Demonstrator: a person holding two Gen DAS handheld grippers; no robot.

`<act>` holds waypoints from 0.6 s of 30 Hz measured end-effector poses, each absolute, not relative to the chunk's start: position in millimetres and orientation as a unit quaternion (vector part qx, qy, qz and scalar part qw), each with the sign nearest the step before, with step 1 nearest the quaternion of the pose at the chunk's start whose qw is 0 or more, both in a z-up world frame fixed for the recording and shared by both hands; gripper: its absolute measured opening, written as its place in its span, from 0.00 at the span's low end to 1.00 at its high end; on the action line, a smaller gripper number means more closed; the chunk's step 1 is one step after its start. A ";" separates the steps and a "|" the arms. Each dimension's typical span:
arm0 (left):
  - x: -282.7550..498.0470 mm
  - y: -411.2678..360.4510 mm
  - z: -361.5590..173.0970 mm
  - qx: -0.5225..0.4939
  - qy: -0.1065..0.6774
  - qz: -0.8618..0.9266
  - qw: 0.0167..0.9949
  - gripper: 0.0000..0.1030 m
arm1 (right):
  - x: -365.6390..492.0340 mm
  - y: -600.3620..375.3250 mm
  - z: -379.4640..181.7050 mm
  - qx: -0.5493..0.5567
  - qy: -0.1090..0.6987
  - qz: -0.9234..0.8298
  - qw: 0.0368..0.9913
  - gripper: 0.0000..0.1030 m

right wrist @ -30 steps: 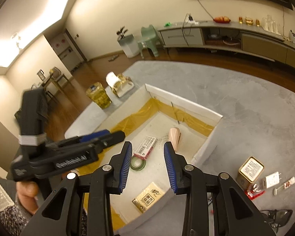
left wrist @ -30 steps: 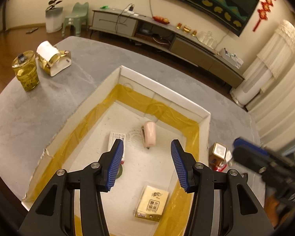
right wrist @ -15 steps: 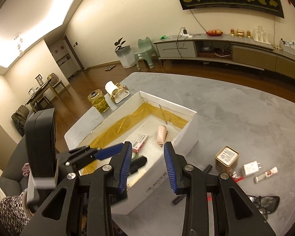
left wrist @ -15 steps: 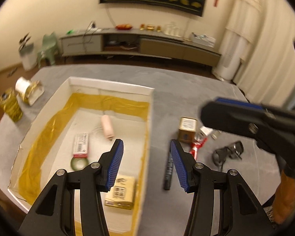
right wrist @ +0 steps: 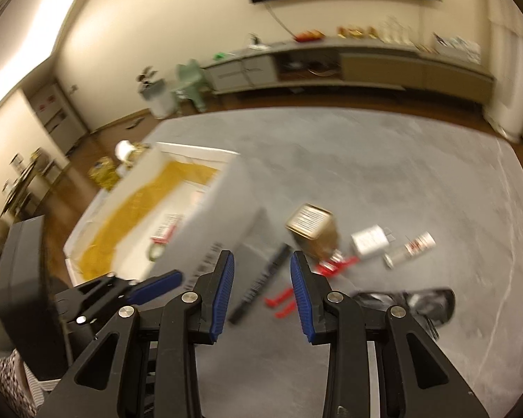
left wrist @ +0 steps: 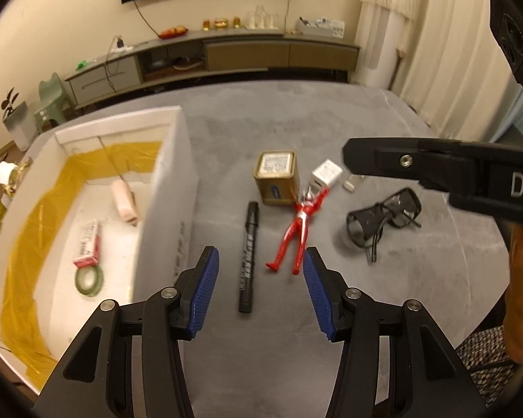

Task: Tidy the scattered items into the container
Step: 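Move both tools back toward the remaining items on the table, then grasp the black marker with the left tool while the right tool grasps the red action figure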

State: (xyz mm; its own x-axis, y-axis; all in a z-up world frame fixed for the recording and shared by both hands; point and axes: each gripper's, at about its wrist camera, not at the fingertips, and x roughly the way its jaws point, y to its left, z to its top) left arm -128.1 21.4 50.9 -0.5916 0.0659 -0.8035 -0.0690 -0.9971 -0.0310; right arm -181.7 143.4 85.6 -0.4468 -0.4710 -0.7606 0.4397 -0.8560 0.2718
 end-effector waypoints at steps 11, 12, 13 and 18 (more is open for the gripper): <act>-157.4 28.9 -0.2 -0.506 -0.011 0.862 0.031 0.52 | -203.5 173.4 41.3 0.496 -0.028 -0.837 0.228 0.35; -160.5 28.7 -4.2 -0.511 -0.014 0.859 0.030 0.52 | -205.7 174.4 37.4 0.501 -0.028 -0.835 0.225 0.35; -162.5 27.7 -6.9 -0.514 -0.018 0.857 0.029 0.52 | -208.0 175.6 33.3 0.504 -0.031 -0.833 0.224 0.35; -171.2 21.9 -17.0 -0.518 -0.020 0.855 0.014 0.52 | -222.7 175.0 10.0 0.527 -0.048 -0.818 0.224 0.35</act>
State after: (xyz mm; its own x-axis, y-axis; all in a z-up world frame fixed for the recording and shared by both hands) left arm -171.2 21.9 -17.0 -0.4631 0.0454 -0.8852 -0.0034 -0.9988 -0.0494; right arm -222.7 175.0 10.0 -0.3443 -0.4167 -0.8413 0.3160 -0.8953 0.3141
